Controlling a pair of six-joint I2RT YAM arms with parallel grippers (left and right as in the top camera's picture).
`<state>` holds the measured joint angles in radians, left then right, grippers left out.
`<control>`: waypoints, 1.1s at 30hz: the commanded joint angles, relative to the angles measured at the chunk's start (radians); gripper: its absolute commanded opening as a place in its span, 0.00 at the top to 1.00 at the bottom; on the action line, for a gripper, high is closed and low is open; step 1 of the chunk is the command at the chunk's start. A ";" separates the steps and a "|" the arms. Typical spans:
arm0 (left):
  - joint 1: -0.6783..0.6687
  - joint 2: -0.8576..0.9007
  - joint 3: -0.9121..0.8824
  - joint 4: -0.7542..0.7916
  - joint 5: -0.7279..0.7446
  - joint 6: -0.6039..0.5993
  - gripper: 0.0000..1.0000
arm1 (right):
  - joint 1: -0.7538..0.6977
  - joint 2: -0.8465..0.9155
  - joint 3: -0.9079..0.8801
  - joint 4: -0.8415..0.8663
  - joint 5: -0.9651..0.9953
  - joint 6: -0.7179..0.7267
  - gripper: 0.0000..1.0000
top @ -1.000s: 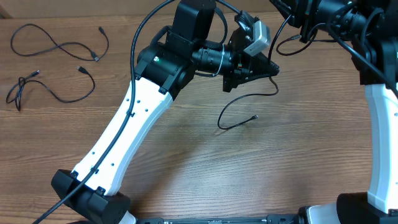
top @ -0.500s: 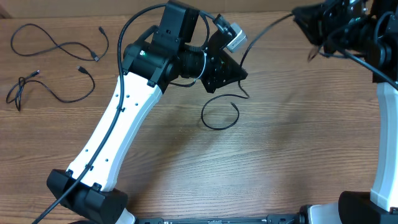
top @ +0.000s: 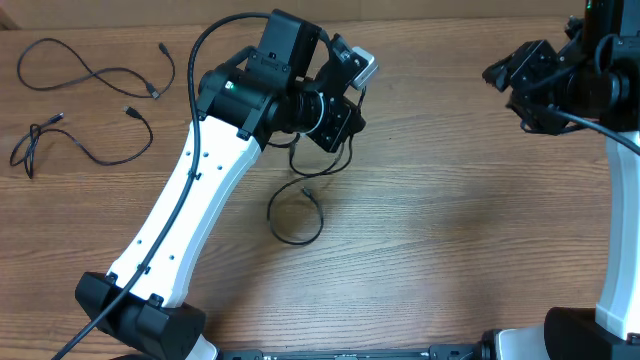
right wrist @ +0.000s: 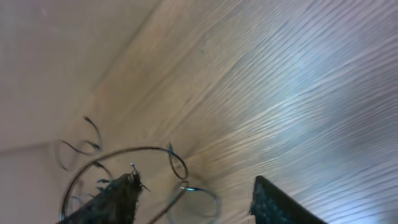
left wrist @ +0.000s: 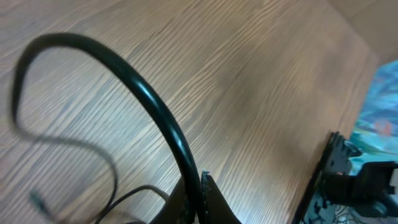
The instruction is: Untangle cables
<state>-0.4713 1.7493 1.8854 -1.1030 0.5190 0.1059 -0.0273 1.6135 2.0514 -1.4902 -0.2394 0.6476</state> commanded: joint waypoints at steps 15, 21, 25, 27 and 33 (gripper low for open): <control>0.068 -0.020 0.281 -0.393 -0.380 -0.253 0.96 | -0.001 0.032 -0.050 -0.024 0.030 -0.055 0.36; 0.242 -0.076 0.296 -0.480 -0.399 -0.312 0.96 | -0.001 0.032 -0.050 -0.023 0.030 -0.055 0.36; 0.396 -0.091 0.296 -0.555 -0.399 -0.294 0.96 | -0.001 0.032 -0.050 -0.023 0.030 -0.055 0.36; 0.469 -0.089 0.294 -0.587 -0.400 -0.275 0.96 | -0.001 0.032 -0.050 -0.021 0.030 -0.055 0.35; 0.636 -0.089 0.256 -0.586 -0.407 -0.287 0.96 | -0.001 0.032 -0.050 -0.014 0.030 -0.055 0.36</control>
<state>0.1009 1.6855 2.1525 -1.6871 0.1299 -0.1699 -0.0273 1.6459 2.0060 -1.5105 -0.2203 0.6014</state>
